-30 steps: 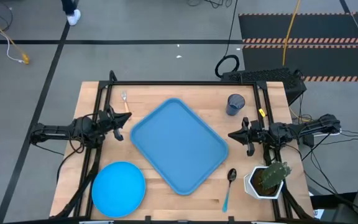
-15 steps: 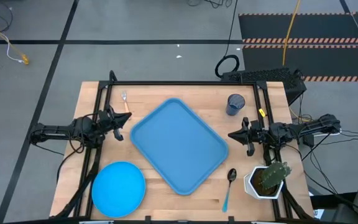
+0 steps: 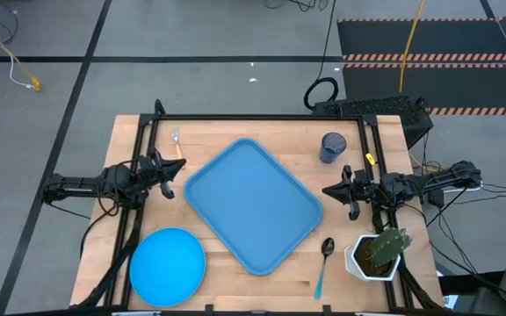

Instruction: Pick and place plate/cup/fork/spoon on tray

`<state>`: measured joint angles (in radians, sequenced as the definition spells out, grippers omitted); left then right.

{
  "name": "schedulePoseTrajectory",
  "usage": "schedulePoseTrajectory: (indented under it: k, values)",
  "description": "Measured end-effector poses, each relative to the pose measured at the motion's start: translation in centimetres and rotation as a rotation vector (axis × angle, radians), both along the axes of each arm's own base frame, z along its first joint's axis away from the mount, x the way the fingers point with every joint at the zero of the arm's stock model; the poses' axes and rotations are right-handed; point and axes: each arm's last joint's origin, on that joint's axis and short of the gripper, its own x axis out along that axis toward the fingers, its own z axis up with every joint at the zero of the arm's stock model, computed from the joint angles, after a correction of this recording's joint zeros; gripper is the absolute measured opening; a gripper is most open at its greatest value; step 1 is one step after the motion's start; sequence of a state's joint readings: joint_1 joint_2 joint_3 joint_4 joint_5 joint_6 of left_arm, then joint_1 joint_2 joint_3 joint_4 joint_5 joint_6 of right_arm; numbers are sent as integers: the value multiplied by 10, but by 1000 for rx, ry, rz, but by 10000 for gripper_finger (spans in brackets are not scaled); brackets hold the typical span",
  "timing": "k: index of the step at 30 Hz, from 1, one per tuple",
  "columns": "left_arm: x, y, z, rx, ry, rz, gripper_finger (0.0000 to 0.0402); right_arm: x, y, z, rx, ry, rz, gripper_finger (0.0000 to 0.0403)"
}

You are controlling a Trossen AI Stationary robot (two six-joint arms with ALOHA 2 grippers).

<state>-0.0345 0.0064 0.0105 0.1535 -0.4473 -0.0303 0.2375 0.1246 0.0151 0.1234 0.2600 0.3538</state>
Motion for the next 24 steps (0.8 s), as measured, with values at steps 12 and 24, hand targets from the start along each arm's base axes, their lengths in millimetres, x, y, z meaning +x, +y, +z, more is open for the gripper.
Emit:
schedulePoseTrajectory:
  k: [12,24]
  values:
    - [0,0,0,0,0,2,10,0,0,0,0,0,0,0]
    - [0,0,1,-1,-11,4,10,0,0,4,-36,-36,1,0]
